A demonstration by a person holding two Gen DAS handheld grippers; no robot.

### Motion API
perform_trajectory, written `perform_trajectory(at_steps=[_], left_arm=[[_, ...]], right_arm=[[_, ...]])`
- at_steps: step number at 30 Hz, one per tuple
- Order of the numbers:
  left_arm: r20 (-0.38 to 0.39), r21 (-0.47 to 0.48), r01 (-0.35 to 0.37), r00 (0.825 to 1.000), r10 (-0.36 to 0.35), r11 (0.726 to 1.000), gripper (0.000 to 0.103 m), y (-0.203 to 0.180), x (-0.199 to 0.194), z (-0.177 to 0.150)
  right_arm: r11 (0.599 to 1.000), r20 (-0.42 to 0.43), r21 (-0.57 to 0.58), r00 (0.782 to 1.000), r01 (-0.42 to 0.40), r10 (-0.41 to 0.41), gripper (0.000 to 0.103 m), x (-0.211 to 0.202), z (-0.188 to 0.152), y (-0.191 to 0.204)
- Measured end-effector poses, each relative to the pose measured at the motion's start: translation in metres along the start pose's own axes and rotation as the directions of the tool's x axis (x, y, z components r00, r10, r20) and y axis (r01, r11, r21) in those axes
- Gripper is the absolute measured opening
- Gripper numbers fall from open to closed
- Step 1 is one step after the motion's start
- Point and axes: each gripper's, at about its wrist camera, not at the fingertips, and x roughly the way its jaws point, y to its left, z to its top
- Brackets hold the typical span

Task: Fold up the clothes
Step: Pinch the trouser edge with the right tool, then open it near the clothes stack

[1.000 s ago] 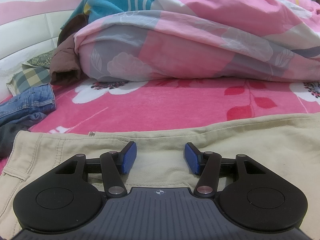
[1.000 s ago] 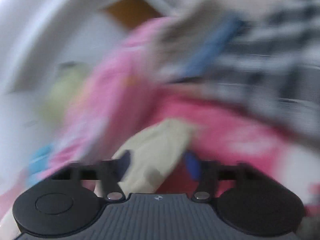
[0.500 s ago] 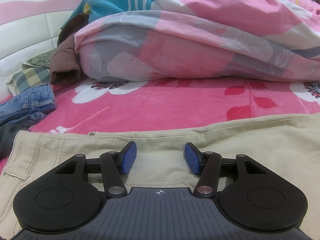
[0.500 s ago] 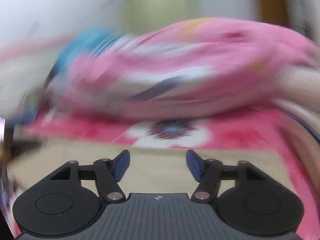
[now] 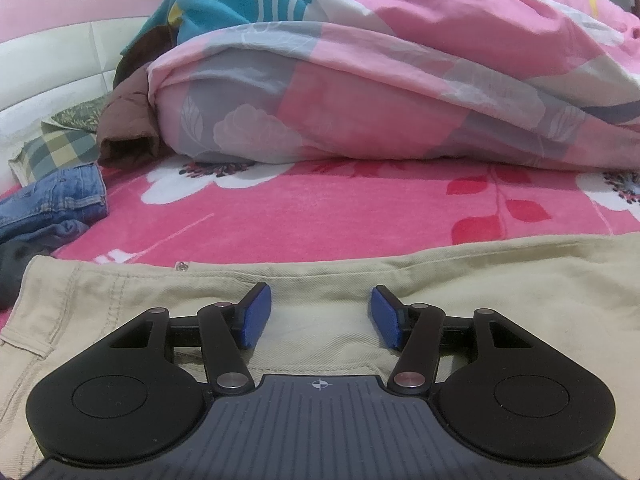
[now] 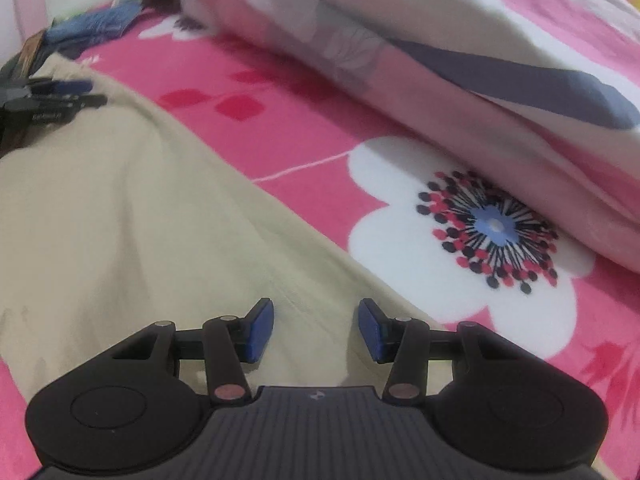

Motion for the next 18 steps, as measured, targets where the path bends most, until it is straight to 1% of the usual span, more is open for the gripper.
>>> perform_trajectory(at_steps=[1, 3, 5, 7, 8, 10, 12, 16, 18], left_arm=[[0.0, 0.0, 0.001, 1.0, -0.001, 1.0, 0.057, 0.0, 0.0, 0.0], [0.001, 0.0, 0.0, 1.0, 0.0, 1.0, 0.057, 0.0, 0.0, 0.0], [0.002, 0.002, -0.001, 1.0, 0.001, 1.0, 0.057, -0.001, 0.0, 0.0], [0.002, 0.003, -0.002, 1.0, 0.002, 1.0, 0.057, -0.001, 0.0, 0.0], [0.003, 0.003, -0.002, 1.0, 0.002, 1.0, 0.057, -0.001, 0.0, 0.0], [0.004, 0.002, -0.001, 1.0, 0.001, 1.0, 0.057, 0.0, -0.001, -0.001], [0.005, 0.001, -0.001, 1.0, 0.001, 1.0, 0.057, 0.0, -0.001, -0.001], [0.006, 0.0, 0.0, 1.0, 0.0, 1.0, 0.057, 0.0, -0.001, -0.001], [0.006, -0.001, 0.0, 1.0, 0.0, 1.0, 0.057, 0.0, -0.001, -0.001]], right_arm=[[1.0, -0.009, -0.001, 1.0, -0.005, 0.005, 0.048, 0.001, 0.001, 0.001], [1.0, -0.021, -0.002, 1.0, -0.012, 0.012, 0.041, 0.002, 0.002, 0.004], [0.999, -0.022, -0.05, 1.0, 0.013, -0.014, 0.018, 0.0, 0.003, 0.017], [0.991, -0.013, -0.116, 0.998, 0.067, -0.069, 0.007, -0.004, 0.002, 0.035], [0.983, -0.005, -0.154, 0.995, 0.102, -0.104, 0.006, -0.006, 0.0, 0.045], [0.969, 0.021, -0.185, 0.986, 0.165, -0.164, 0.005, -0.013, 0.0, 0.055], [0.947, 0.067, -0.206, 0.969, 0.247, -0.238, 0.004, -0.021, 0.003, 0.06], [0.916, 0.108, -0.23, 0.944, 0.33, -0.313, 0.004, -0.026, 0.014, 0.061], [0.906, 0.103, -0.244, 0.938, 0.346, -0.33, 0.004, -0.02, 0.018, 0.06]])
